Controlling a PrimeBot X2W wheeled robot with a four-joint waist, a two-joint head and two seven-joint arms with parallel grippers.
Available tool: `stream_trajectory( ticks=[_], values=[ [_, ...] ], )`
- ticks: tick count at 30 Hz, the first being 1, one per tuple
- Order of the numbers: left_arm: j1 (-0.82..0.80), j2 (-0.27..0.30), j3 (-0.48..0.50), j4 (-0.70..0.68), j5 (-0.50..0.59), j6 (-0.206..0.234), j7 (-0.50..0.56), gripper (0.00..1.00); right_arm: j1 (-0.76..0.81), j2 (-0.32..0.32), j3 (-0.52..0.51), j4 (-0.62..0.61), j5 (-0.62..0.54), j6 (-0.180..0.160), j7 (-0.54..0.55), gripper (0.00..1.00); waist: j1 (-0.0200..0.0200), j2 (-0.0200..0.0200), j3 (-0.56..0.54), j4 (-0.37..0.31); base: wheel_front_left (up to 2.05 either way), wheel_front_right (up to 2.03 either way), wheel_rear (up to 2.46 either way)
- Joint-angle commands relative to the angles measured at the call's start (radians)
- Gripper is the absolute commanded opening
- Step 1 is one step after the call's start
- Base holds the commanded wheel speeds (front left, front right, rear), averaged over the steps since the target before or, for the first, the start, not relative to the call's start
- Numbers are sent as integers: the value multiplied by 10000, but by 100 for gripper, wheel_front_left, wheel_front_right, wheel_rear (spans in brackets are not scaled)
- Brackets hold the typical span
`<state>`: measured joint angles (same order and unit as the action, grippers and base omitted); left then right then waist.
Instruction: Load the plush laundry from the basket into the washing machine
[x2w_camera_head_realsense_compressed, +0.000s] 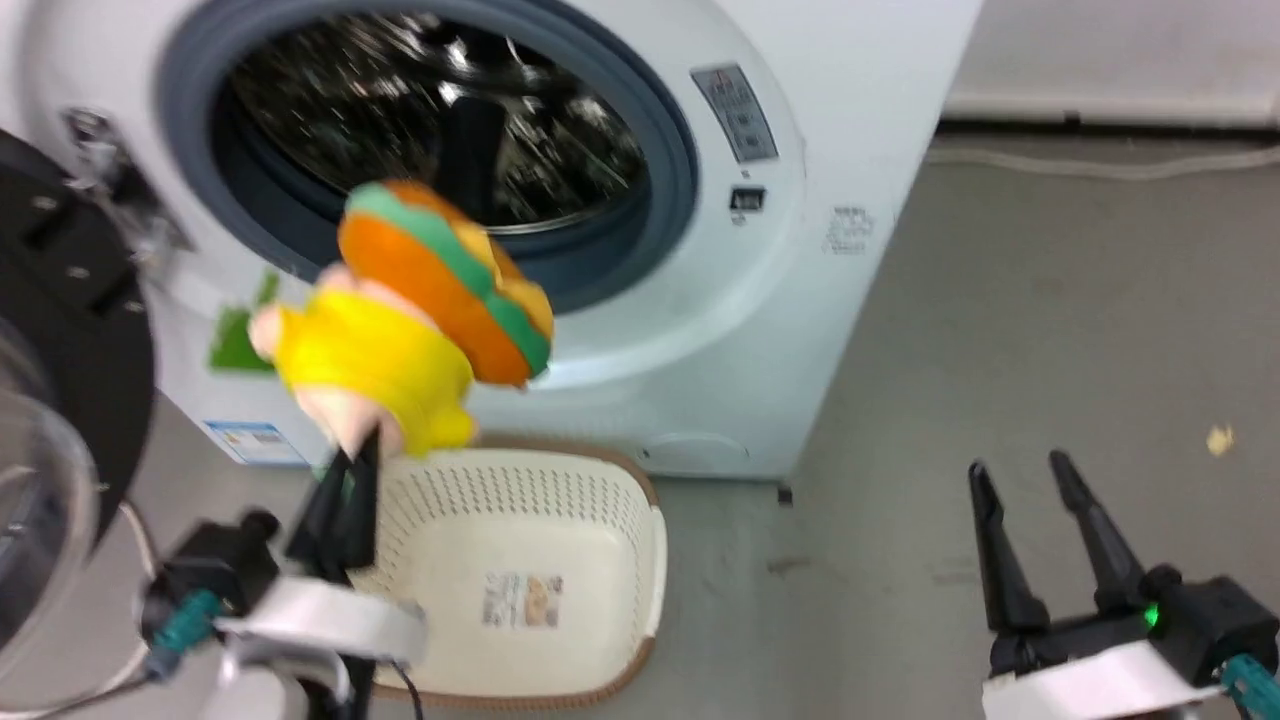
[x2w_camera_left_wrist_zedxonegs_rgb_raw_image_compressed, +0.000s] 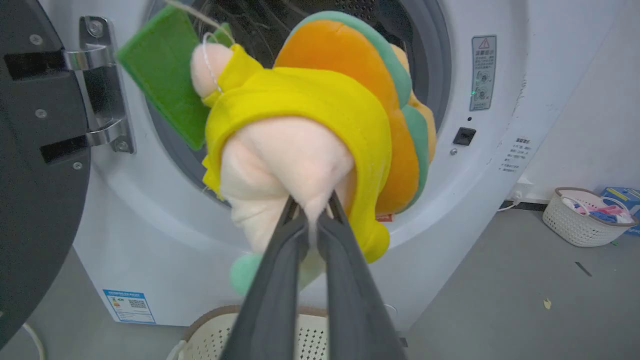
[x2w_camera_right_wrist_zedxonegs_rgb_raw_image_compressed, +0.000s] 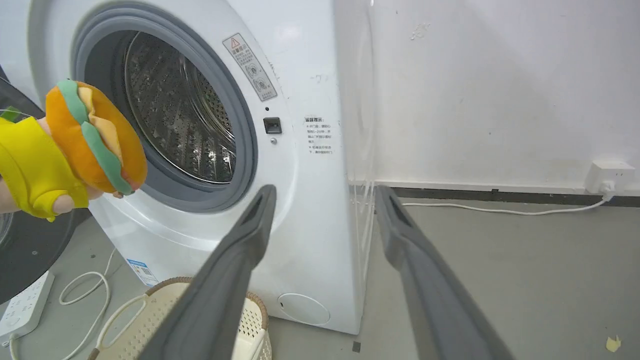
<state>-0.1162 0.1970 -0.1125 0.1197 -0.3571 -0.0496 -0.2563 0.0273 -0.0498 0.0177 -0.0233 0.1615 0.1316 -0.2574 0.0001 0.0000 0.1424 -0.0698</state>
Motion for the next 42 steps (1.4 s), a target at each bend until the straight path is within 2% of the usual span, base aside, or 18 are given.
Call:
stream_trajectory(
  ticks=[1,4,8,13,15,22,26,31,38,39,40,41,42],
  values=[
    [-983,333,253,-218,181,-320,-54,0,-395,-4,67,-181,166,-9,-44,100,-1,0,1289,-707,0,0,0],
    [-2079,818,278,52,125,-482,317,0,-673,-4,109,-275,306,-9,-44,100,-1,0,2043,-1051,0,0,0],
    [-3769,1470,252,466,-4,-611,1328,0,-1048,-4,156,-369,572,-9,-44,100,-1,0,3040,-1559,0,0,0],
    [-6004,2380,22,1212,264,-696,2516,0,-1517,-4,201,-463,1046,-9,-44,100,-1,0,4200,-2114,0,0,0],
    [-6911,2926,-272,1559,792,-718,2909,0,-1664,-4,217,-488,1497,-9,-44,100,-1,0,4613,-2312,0,0,0],
    [-10055,4057,-863,3660,1277,-787,4177,0,-2214,-4,538,-701,2122,-9,-44,100,-1,0,5581,-2905,0,0,0],
    [-11248,4440,-1168,4997,1416,-799,4699,0,-2325,-4,648,-775,2293,-9,-44,100,-1,0,5832,-3088,0,0,0],
    [-11951,4666,-1448,6353,1436,-805,5162,0,-2358,-4,655,-765,2390,-9,-44,100,-1,0,5974,-3133,0,0,0],
    [-11986,4462,-1884,7281,1138,-809,4711,0,-2483,-4,581,-691,2253,-9,-44,100,-1,0,5809,-2876,0,0,0],
    [-11935,4396,-1937,7374,1072,-809,4570,13,-2499,-4,548,-680,2205,-9,-44,100,-1,0,5721,-2822,0,0,0],
    [-11872,4332,-1989,7462,1010,-809,4406,61,-2511,-4,513,-670,2148,-9,-44,100,-1,0,5615,-2766,0,0,0],
    [-11793,4262,-2044,7552,953,-809,4226,100,-2515,-4,470,-659,2084,-9,-44,100,-1,0,5483,-2702,0,0,0],
    [-11703,4186,-2111,7637,899,-809,4051,100,-2509,-4,426,-641,2011,-9,-44,100,-1,0,5337,-2636,0,0,0]
  ],
)
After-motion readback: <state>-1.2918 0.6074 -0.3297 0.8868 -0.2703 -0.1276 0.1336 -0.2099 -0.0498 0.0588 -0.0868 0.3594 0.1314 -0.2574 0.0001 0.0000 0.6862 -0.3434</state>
